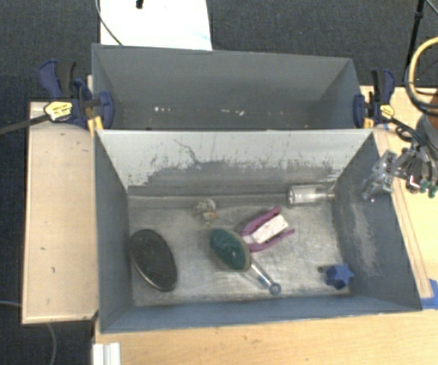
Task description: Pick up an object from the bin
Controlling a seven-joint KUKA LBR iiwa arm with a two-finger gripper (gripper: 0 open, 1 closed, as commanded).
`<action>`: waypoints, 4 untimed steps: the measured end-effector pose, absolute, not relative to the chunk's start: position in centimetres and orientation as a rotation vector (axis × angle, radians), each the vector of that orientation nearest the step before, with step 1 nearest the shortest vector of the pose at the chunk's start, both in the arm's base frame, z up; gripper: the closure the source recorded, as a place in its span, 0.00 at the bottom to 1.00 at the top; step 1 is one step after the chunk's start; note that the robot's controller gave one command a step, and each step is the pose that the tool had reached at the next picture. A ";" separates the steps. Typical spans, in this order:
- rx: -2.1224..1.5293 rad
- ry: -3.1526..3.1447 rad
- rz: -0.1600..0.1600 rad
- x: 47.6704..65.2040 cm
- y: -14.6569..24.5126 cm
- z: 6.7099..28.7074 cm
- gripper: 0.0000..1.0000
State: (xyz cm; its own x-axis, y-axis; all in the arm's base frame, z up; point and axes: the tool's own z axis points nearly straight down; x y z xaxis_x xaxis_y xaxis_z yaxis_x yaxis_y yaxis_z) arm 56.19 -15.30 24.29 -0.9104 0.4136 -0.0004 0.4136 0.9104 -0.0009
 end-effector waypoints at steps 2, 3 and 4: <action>0.587 3.090 0.001 52.2 -13.5 13.2 1.00; 0.801 3.028 0.005 53.8 -7.2 23.6 1.00; 0.805 3.035 0.000 53.6 -7.4 23.2 0.00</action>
Offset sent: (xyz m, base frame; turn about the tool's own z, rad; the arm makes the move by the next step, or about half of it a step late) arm -0.0110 0.0022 -0.0326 -0.2513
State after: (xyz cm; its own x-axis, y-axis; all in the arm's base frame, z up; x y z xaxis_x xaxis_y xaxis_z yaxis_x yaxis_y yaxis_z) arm 53.63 -7.44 23.25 -0.8686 0.4956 -0.0021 0.4956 0.8686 0.0007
